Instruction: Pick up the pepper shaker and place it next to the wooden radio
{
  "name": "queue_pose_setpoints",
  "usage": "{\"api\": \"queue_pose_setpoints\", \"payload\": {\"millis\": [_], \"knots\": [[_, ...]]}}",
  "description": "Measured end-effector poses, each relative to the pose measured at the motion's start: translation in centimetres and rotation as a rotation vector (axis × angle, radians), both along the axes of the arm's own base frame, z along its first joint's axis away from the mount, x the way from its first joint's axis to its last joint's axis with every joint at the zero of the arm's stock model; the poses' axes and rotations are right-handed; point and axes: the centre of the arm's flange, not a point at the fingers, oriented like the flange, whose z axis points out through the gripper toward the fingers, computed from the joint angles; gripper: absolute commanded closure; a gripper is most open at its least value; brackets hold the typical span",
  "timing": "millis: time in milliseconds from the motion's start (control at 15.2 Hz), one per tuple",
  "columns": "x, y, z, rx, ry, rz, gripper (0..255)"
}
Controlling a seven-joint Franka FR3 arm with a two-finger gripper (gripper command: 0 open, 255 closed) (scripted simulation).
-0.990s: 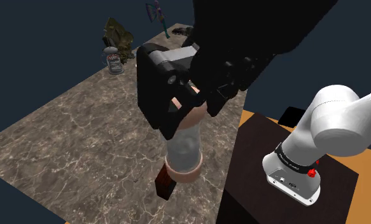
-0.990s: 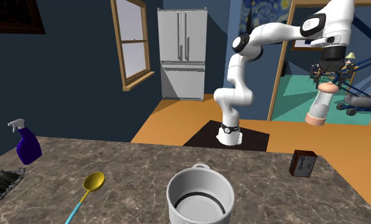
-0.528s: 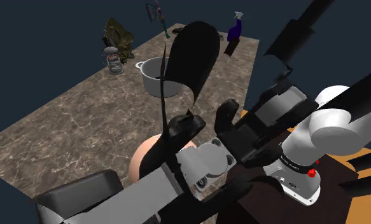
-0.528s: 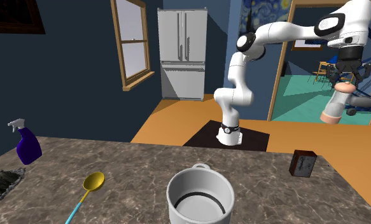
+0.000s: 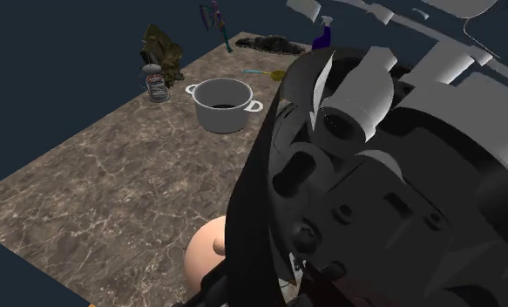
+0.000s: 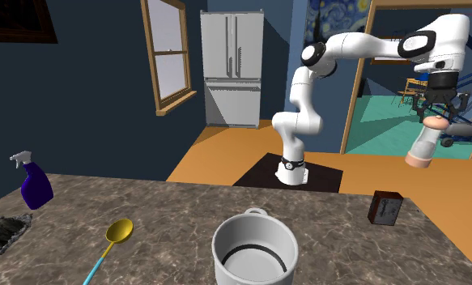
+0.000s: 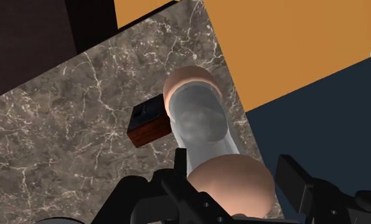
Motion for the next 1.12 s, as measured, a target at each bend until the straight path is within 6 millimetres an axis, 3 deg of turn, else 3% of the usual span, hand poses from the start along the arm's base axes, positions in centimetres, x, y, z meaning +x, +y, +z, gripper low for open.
{"api": "queue_pose_setpoints", "payload": {"millis": [1122], "knots": [[0.1, -0.1, -9.0, 0.0, 0.0, 0.0, 255]]}}
